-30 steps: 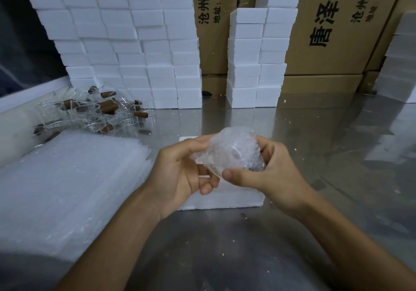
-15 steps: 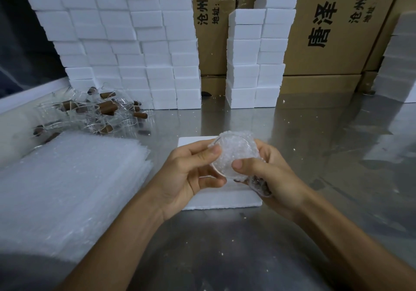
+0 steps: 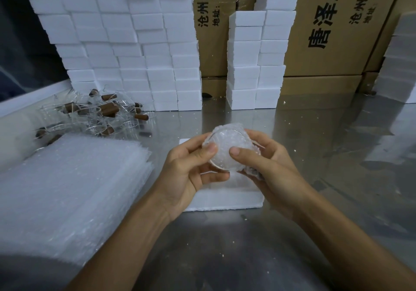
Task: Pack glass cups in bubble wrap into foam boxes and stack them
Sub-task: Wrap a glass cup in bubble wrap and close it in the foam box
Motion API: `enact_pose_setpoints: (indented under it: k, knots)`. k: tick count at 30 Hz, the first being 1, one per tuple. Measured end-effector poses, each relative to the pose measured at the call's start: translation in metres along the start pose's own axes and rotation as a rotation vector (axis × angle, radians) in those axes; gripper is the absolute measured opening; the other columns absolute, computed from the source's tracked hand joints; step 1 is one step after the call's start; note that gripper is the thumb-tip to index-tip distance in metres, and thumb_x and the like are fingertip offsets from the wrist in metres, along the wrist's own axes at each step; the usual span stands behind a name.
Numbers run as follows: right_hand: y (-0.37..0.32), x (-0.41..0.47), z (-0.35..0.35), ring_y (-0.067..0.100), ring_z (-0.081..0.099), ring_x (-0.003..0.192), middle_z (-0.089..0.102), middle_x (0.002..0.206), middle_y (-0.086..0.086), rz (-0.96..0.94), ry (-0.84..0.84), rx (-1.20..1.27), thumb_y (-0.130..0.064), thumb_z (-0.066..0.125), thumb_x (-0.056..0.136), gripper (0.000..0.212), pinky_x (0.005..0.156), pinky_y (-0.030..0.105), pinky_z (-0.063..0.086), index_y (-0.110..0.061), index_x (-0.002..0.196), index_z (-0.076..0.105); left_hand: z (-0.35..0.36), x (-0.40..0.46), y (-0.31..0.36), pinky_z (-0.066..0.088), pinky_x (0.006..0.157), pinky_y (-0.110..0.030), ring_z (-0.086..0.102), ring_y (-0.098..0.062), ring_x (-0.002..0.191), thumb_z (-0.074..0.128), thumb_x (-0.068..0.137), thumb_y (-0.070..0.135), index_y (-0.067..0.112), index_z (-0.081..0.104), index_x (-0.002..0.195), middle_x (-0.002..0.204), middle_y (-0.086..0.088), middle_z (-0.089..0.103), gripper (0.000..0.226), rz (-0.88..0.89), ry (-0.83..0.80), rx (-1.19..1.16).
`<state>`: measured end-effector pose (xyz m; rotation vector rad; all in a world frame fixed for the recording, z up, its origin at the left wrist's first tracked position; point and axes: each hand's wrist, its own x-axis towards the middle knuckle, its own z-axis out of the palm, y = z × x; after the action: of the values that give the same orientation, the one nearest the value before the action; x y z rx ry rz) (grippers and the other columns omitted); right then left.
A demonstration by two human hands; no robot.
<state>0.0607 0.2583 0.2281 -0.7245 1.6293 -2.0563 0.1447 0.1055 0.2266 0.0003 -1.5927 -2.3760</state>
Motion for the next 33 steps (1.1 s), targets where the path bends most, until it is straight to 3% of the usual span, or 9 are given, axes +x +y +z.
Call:
enact_pose_setpoints:
  k: [3, 9, 14, 18, 21, 25, 30, 33]
  knots:
    - [-0.002, -0.001, -0.001, 0.034, 0.068, 0.108, 0.072, 0.113, 0.013, 0.0, 0.066, 0.073, -0.027, 0.092, 0.044, 0.086, 0.094, 0.042, 0.055, -0.009, 0.123, 0.063, 0.0, 0.0, -0.002, 0.058, 0.063, -0.029, 0.071, -0.023, 0.084, 0.064, 0.082, 0.019, 0.004, 0.065, 0.119, 0.101, -0.012, 0.071, 0.04, 0.015, -0.032, -0.019]
    - [-0.004, -0.003, -0.005, 0.034, 0.068, 0.108, 0.072, 0.113, 0.016, -0.025, -0.099, -0.002, -0.01, 0.09, 0.06, 0.066, 0.1, 0.048, 0.052, -0.001, 0.12, 0.064, -0.005, -0.003, 0.003, 0.058, 0.064, -0.034, 0.07, -0.028, 0.088, 0.071, 0.077, 0.017, 0.008, 0.065, 0.121, 0.108, -0.014, 0.069, 0.045, 0.008, -0.135, 0.07]
    - [-0.005, -0.005, -0.009, 0.029, 0.068, 0.108, 0.072, 0.111, 0.011, -0.051, -0.252, -0.096, -0.024, 0.085, 0.057, 0.066, 0.09, 0.04, 0.057, -0.007, 0.117, 0.066, -0.015, -0.003, 0.011, 0.059, 0.068, -0.039, 0.068, -0.031, 0.097, 0.072, 0.069, 0.021, 0.006, 0.061, 0.124, 0.118, -0.016, 0.062, 0.059, 0.045, -0.238, 0.199]
    - [-0.008, -0.008, -0.012, 0.019, 0.07, 0.099, 0.072, 0.103, 0.0, -0.11, -0.249, -0.379, -0.017, 0.089, 0.061, 0.051, 0.08, 0.031, 0.061, -0.017, 0.108, 0.07, -0.026, -0.005, 0.016, 0.06, 0.073, -0.042, 0.066, -0.032, 0.107, 0.076, 0.067, 0.02, 0.019, 0.064, 0.12, 0.12, -0.002, 0.063, 0.055, 0.052, -0.273, 0.38]
    - [-0.011, -0.008, -0.014, 0.013, 0.067, 0.097, 0.064, 0.104, -0.01, -0.157, -0.194, -0.652, -0.033, 0.091, 0.057, 0.058, 0.078, 0.033, 0.062, -0.026, 0.108, 0.065, -0.026, -0.006, 0.017, 0.06, 0.076, -0.044, 0.063, -0.032, 0.11, 0.082, 0.064, 0.025, 0.032, 0.063, 0.123, 0.12, 0.005, 0.061, 0.062, 0.063, -0.257, 0.514]
    - [-0.012, -0.007, -0.017, 0.003, 0.063, 0.093, 0.059, 0.095, -0.023, -0.285, -0.163, -0.804, -0.042, 0.087, 0.056, 0.049, 0.069, 0.02, 0.057, -0.036, 0.096, 0.059, -0.024, -0.006, 0.016, 0.061, 0.08, -0.045, 0.062, -0.027, 0.109, 0.082, 0.069, 0.016, 0.043, 0.061, 0.124, 0.118, 0.01, 0.059, 0.066, 0.119, -0.244, 0.648]
    - [-0.011, -0.004, -0.026, 0.002, 0.057, 0.109, 0.06, 0.113, -0.029, -0.469, -0.16, -0.89, -0.04, 0.088, 0.065, 0.064, 0.085, 0.024, 0.055, -0.049, 0.118, 0.053, -0.02, -0.006, 0.014, 0.061, 0.078, -0.04, 0.065, -0.024, 0.104, 0.085, 0.071, 0.008, 0.041, 0.06, 0.126, 0.118, 0.014, 0.059, 0.069, 0.204, -0.195, 0.72]
    - [-0.008, -0.001, -0.029, 0.002, 0.055, 0.11, 0.055, 0.116, -0.034, -0.561, -0.167, -0.975, -0.042, 0.084, 0.071, 0.076, 0.087, 0.019, 0.052, -0.044, 0.138, 0.048, -0.019, -0.006, 0.012, 0.061, 0.078, -0.033, 0.064, -0.017, 0.105, 0.085, 0.073, 0.01, 0.034, 0.058, 0.13, 0.123, 0.012, 0.059, 0.067, 0.298, -0.14, 0.881]
